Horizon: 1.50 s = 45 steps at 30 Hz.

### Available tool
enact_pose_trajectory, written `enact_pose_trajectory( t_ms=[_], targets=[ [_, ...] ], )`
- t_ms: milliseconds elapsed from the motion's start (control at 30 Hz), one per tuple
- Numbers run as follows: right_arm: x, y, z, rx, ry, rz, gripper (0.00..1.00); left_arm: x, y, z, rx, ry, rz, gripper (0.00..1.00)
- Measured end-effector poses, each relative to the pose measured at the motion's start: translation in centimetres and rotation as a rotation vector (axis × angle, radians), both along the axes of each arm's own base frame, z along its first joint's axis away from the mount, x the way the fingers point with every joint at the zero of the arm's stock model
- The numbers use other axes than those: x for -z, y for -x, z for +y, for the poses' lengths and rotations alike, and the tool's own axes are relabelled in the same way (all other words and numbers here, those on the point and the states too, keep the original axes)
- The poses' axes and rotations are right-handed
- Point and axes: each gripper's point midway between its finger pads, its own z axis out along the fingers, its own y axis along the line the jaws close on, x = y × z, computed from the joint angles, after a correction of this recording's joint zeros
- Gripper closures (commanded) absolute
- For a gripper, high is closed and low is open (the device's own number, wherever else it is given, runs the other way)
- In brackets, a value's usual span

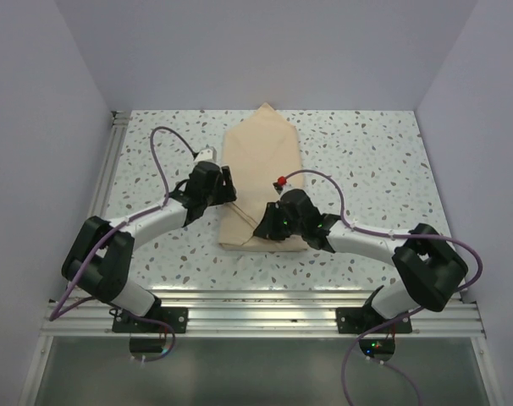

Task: Prepare the surgical pack

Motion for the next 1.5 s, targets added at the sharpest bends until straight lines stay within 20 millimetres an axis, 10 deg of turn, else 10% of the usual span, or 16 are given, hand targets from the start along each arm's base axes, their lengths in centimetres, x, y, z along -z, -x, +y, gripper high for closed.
enact_pose_trajectory(
  t_ms=[233, 433, 733, 833, 1067, 1500],
  targets=[
    [-2.0, -1.2, -1.6, 0.024, 0.046, -0.047, 0.65, -0.2, -1.2, -0.6, 0.0, 0.004, -0.008, 0.29],
    [-5.9, -6.4, -8.2, 0.213, 0.052, -0.144, 0.5, 1.3, -1.1, -0.5, -0.01, -0.017, 0.037, 0.37],
    [-2.8, -7.1, -15.0, 0.366, 0.247, -0.115, 0.36, 2.2, -0.8, 0.5, -0.058, -0.04, 0.047, 0.81],
    [-0.5, -5.8, -15.7, 0.36, 0.285, -0.068, 0.37, 3.1, -0.2, 0.9, -0.067, -0.047, 0.065, 0.99],
    [3.3, -4.2, -15.5, 0.324, 0.287, 0.004, 0.38, 3.3, 0.0, 0.9, -0.082, -0.02, 0.052, 1.0],
    [3.8, -1.4, -14.1, 0.288, 0.151, -0.003, 0.47, 3.4, 0.6, 1.0, -0.089, 0.038, -0.002, 1.0]
  ],
)
